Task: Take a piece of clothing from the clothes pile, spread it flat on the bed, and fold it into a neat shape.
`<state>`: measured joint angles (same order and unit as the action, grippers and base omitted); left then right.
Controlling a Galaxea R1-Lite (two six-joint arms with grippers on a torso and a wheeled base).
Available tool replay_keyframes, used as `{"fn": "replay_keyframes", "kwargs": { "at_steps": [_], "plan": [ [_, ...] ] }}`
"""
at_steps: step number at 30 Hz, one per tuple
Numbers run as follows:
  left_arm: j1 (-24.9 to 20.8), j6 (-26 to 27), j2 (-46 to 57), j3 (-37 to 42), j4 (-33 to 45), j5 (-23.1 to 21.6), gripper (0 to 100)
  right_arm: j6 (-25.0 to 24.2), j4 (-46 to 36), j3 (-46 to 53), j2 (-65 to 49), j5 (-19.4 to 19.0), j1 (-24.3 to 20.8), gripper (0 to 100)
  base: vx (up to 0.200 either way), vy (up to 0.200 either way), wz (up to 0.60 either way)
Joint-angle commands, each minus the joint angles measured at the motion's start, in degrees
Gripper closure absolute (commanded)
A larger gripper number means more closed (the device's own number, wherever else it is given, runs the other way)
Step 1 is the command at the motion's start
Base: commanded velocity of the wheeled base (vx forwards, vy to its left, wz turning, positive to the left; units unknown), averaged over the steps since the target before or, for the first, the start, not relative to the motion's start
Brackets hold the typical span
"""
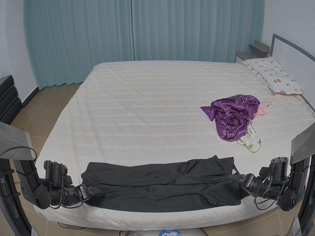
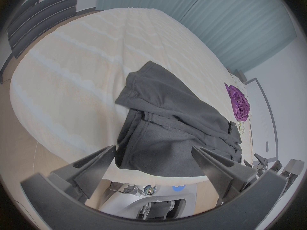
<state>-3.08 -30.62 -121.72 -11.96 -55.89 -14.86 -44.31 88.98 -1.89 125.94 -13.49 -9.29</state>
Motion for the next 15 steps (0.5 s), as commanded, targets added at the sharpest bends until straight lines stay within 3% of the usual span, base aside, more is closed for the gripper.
{"fn": "replay_keyframes", "kwargs": {
  "at_steps": [1,3,4,7,12,15],
  "plan": [
    [-0.3,0.1,-2.6,-0.1,-0.1,0.4,0,-0.1,0.9,0.0,0.0,0.0,0.0,0,0.0,0.0,0.0],
    [-0.3,0.8,-2.6,-0.1,-0.5,0.4,0,-0.1,0.9,0.0,0.0,0.0,0.1,0,0.0,0.0,0.0],
    [-0.3,1.4,-2.8,0.0,-0.8,0.5,100,-0.1,0.9,0.0,0.1,0.0,0.0,0,0.0,0.0,0.0],
    [0.0,2.9,-2.9,0.4,-0.7,1.3,100,-0.1,0.9,0.1,0.1,0.0,0.0,0,0.0,0.0,0.0],
    [-0.2,5.2,-2.4,2.2,-0.7,8.2,100,0.0,0.9,0.7,0.2,0.0,0.0,0,0.0,0.0,0.0],
    [-0.2,6.6,-2.3,2.8,-0.5,10.1,100,0.0,0.9,0.9,0.2,0.0,-0.1,0,0.0,0.0,0.0]
  ]
}}
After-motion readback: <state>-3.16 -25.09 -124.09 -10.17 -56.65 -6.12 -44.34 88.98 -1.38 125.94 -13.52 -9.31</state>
